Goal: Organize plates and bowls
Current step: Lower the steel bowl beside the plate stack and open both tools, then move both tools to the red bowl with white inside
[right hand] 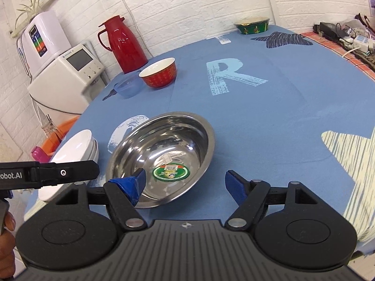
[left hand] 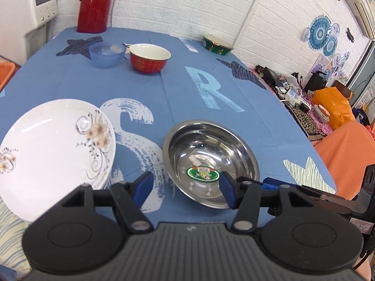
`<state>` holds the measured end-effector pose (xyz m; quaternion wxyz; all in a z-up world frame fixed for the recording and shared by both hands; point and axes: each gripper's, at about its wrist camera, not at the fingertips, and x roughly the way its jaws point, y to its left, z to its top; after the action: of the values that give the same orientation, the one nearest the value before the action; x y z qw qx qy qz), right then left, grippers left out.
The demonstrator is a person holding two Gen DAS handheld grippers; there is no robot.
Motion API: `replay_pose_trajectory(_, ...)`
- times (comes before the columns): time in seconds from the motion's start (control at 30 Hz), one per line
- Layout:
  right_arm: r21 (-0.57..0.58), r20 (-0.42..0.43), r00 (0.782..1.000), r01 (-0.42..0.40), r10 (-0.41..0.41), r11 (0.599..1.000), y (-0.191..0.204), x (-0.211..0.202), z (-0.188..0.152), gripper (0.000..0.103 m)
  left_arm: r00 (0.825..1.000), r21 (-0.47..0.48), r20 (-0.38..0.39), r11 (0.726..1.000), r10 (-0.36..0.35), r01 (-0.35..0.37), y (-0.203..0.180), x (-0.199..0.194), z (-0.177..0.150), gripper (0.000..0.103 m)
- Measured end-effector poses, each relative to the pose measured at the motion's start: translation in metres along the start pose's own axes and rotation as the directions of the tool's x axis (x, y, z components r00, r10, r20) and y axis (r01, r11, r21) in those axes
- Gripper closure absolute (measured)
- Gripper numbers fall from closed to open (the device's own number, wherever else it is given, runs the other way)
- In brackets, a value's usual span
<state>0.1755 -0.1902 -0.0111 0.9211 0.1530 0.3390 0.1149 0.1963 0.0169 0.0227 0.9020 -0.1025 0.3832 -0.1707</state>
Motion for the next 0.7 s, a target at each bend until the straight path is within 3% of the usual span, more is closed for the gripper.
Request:
replay_pose_trajectory(0.23, 0.024, 0.006, 0.999, -0.051, 0.051, 0.998, 0.001, -0.003, 0.01, 0.042, 1.0, 0.001, 0.011, 1.0, -0.004, 0.004, 0.002, -0.002, 0.007, 0.045)
replay_pose_trajectory(0.33, 0.07, -0.021, 0.996, -0.085, 0.086, 0.994, -0.003, 0.003, 0.02, 0.041, 1.0, 0.009, 0.007, 1.0, 0.001, -0.001, 0.004, 0.0, 0.012, 0.045)
replay_pose_trajectory(0.5, 0.178, -0.091, 0.993, -0.058, 0.076, 0.982, -0.01, 0.021, 0.052, 0.04, 1.0, 0.013, 0.01, 1.0, -0.001, 0.001, 0.011, 0.005, 0.031, 0.045)
replay_pose_trajectory(0.6, 0.187, -0.037, 0.989, -0.134, 0.143, 0.973, -0.013, 0.029, 0.076, 0.04, 0.999, 0.011, 0.035, 1.0, -0.001, 0.001, 0.021, 0.005, 0.052, 0.042)
replay_pose_trajectory(0.7, 0.16, -0.001, 0.994, -0.111, 0.113, 0.981, -0.014, 0.046, 0.101, 0.04, 0.997, -0.011, 0.067, 0.999, 0.04, -0.039, 0.039, 0.01, 0.079, 0.041)
